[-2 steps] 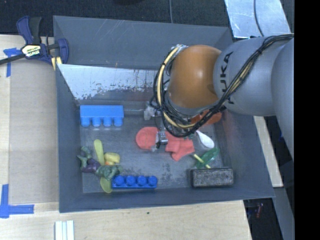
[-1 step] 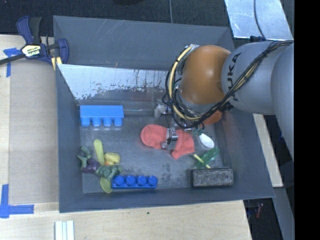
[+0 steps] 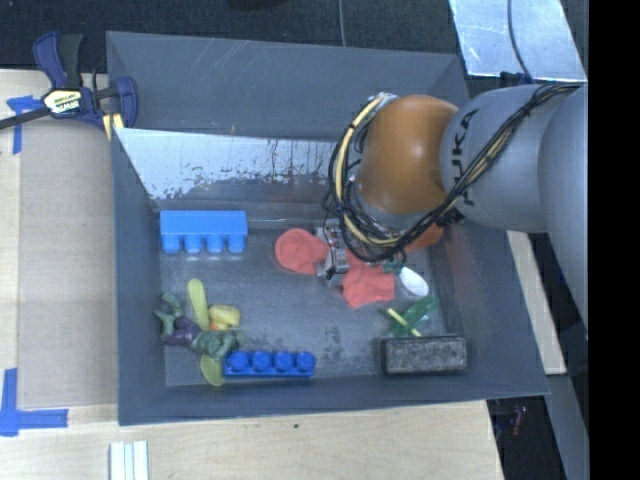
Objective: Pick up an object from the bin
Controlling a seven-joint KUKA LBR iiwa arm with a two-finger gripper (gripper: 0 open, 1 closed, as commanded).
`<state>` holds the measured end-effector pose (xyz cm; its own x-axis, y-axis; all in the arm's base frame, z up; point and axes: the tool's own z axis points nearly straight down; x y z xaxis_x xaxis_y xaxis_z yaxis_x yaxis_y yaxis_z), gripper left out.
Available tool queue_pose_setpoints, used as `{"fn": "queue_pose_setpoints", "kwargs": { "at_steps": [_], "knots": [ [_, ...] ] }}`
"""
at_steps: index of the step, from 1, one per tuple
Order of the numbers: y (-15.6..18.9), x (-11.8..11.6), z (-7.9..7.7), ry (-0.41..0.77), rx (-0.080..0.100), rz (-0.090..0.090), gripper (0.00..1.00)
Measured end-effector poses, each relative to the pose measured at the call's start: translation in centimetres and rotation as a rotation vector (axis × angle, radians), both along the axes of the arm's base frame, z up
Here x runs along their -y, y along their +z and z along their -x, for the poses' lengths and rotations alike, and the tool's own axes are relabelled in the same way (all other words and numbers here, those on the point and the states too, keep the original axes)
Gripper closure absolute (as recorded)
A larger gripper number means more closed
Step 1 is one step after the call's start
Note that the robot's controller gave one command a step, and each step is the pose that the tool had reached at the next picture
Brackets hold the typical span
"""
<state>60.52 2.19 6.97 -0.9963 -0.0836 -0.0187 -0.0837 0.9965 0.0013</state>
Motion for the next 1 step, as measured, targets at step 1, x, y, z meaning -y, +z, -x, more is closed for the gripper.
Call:
{"fn": "queue_pose_setpoints", "kwargs": {
  "at_steps": [1],
  "knots": [
    [0.15, -0.46, 0.49, 0.000, -0.002, 0.000, 1.00]
  ]
}}
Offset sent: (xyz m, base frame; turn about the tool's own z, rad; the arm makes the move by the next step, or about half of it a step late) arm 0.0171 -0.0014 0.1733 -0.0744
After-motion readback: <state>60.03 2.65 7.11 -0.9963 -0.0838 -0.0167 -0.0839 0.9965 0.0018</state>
